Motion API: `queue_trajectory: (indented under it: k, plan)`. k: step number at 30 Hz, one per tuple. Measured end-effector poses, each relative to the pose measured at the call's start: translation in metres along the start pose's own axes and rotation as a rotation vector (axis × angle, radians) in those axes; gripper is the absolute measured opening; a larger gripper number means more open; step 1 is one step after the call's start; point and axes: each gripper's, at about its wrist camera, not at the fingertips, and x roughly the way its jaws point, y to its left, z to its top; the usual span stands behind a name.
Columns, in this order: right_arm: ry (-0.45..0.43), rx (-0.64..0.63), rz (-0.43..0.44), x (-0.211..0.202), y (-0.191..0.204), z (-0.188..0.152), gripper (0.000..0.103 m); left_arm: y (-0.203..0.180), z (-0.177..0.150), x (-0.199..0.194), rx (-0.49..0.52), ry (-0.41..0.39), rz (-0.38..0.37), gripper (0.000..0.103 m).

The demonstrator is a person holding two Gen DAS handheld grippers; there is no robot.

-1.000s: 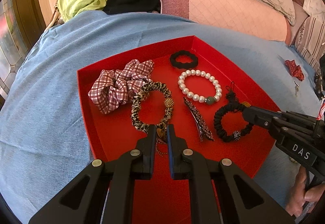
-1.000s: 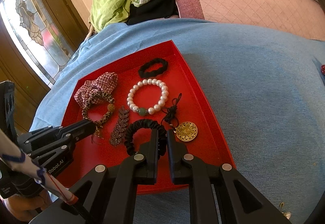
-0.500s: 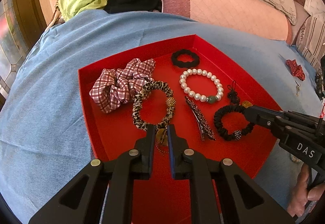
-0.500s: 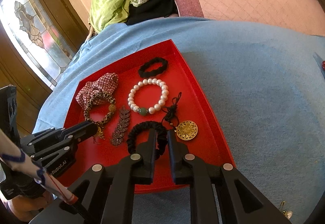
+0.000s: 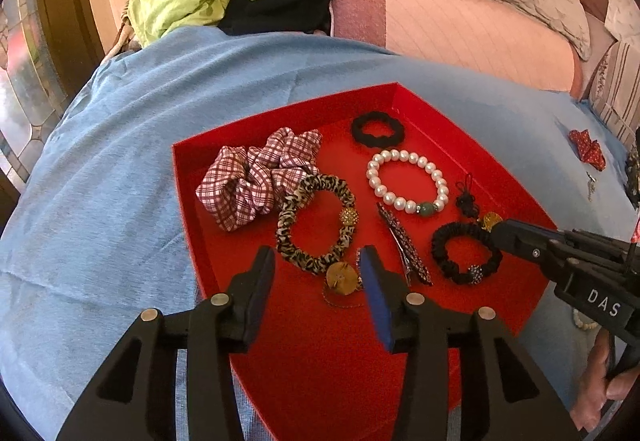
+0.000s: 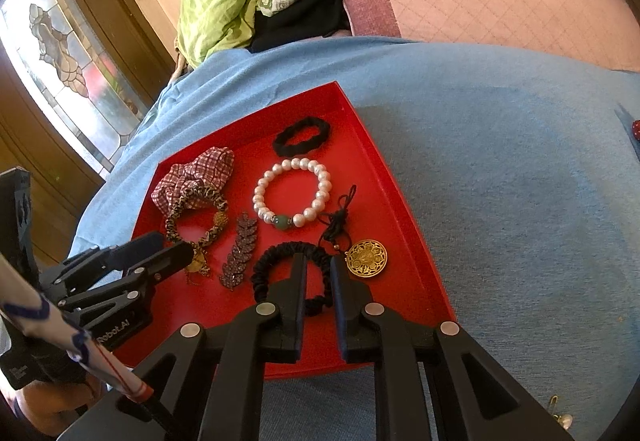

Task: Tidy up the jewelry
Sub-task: 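Move both tools to the long pearl necklace beside the tray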

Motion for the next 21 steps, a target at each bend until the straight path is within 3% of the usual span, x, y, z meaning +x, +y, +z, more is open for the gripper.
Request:
queue_trajectory:
  k: [5,12,21]
  plan:
    - [-0.006,-0.001,0.005,-0.002,0.001,0.0,0.013,0.002,0.003,-0.007,-0.019,-0.035,0.007,0.052]
    - [-0.019,-0.002,0.018,-0.012,0.001,0.002,0.014,-0.007,0.008,-0.016,-0.025,-0.077,-0.009,0.052]
    - [-0.022,0.008,0.026,-0.017,-0.002,0.002,0.018,-0.014,0.008,-0.012,-0.007,-0.064,-0.003,0.053]
